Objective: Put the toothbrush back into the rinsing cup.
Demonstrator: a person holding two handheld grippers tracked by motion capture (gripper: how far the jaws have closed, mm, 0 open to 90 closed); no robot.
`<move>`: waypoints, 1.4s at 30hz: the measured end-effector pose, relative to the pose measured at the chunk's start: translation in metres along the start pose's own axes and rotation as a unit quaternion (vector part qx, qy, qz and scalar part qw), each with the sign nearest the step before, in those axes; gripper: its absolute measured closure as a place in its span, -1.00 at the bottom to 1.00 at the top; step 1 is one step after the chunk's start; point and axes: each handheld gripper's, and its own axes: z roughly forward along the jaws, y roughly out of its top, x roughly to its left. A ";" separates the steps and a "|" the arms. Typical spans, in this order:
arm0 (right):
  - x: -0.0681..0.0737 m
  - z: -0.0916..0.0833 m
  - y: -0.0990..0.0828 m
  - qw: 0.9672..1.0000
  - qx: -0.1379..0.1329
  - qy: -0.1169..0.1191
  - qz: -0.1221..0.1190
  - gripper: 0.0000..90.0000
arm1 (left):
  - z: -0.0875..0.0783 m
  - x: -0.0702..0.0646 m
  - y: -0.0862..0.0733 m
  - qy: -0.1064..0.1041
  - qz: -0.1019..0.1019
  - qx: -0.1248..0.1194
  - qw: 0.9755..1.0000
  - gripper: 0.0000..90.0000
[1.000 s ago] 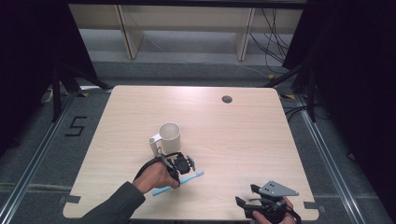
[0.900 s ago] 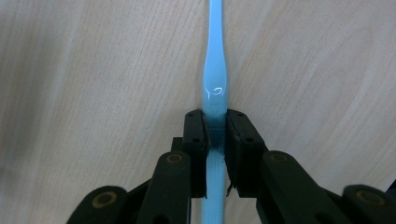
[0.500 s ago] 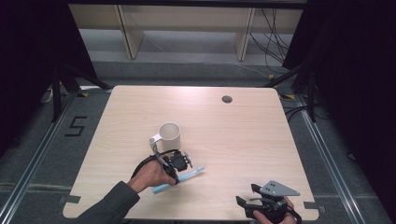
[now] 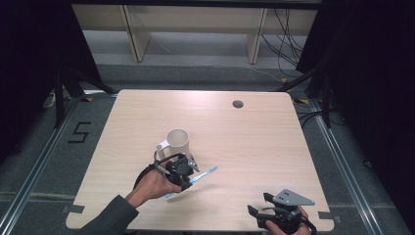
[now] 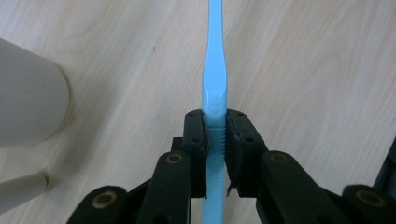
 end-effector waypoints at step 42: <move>0.000 -0.001 -0.001 1.000 0.004 0.002 0.007 -0.43 | -0.037 0.015 -0.039 0.004 -0.087 -0.198 0.976 0.74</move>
